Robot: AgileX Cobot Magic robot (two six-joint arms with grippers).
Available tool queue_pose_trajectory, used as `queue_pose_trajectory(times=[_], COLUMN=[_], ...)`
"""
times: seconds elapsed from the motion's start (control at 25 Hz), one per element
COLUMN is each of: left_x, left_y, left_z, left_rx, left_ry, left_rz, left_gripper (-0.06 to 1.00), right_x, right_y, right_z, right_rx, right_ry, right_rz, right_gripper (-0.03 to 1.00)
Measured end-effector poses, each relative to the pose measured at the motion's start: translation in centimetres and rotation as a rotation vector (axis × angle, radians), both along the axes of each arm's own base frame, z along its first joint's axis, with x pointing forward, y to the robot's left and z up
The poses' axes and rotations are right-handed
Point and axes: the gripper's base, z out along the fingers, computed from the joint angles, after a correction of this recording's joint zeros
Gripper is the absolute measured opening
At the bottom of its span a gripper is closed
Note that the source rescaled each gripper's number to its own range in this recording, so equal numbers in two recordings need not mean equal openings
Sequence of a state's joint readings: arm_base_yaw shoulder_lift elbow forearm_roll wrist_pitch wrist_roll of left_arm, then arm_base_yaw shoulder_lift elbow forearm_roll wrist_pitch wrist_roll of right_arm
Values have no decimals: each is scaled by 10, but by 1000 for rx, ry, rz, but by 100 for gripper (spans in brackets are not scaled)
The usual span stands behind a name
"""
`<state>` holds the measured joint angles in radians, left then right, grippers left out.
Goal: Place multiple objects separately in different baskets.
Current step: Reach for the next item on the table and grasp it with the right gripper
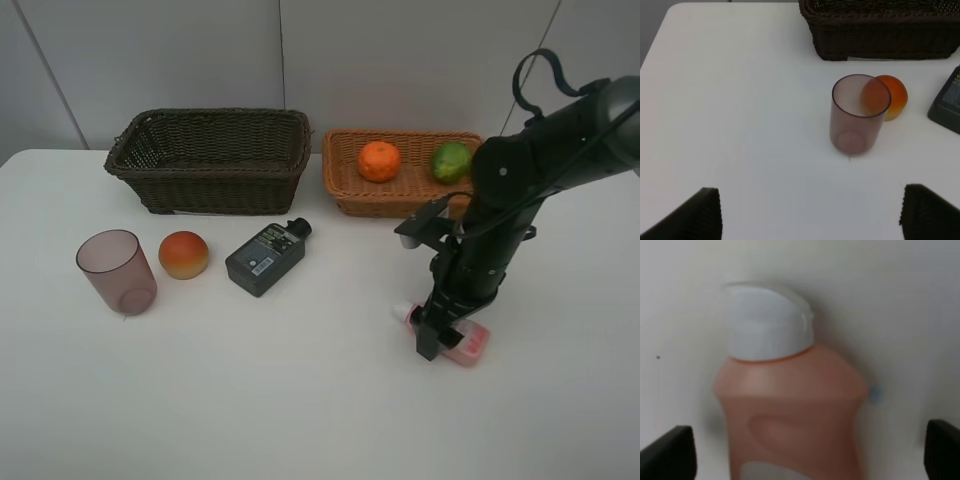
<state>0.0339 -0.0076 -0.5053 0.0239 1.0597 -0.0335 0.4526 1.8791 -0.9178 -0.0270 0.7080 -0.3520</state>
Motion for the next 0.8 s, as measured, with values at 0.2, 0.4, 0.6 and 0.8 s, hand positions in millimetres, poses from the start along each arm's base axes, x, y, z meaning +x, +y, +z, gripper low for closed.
queue_pose_trajectory(times=[0.2,0.4,0.6,0.8], left_x=[0,0,0,0], left_y=[0,0,0,0], left_z=[0,0,0,0], left_rx=[0,0,0,0], left_ry=[0,0,0,0], left_rz=[0,0,0,0], left_gripper=[93,93,93,93], right_x=[2,3,3,3], right_y=[1,1,1,1], right_z=[0,-7,-7,-8], right_rx=[14,5,5,4], right_ry=[-27,-11,-14,-11], right_rz=[1,2,4,3], right_gripper=[99,99,74,0])
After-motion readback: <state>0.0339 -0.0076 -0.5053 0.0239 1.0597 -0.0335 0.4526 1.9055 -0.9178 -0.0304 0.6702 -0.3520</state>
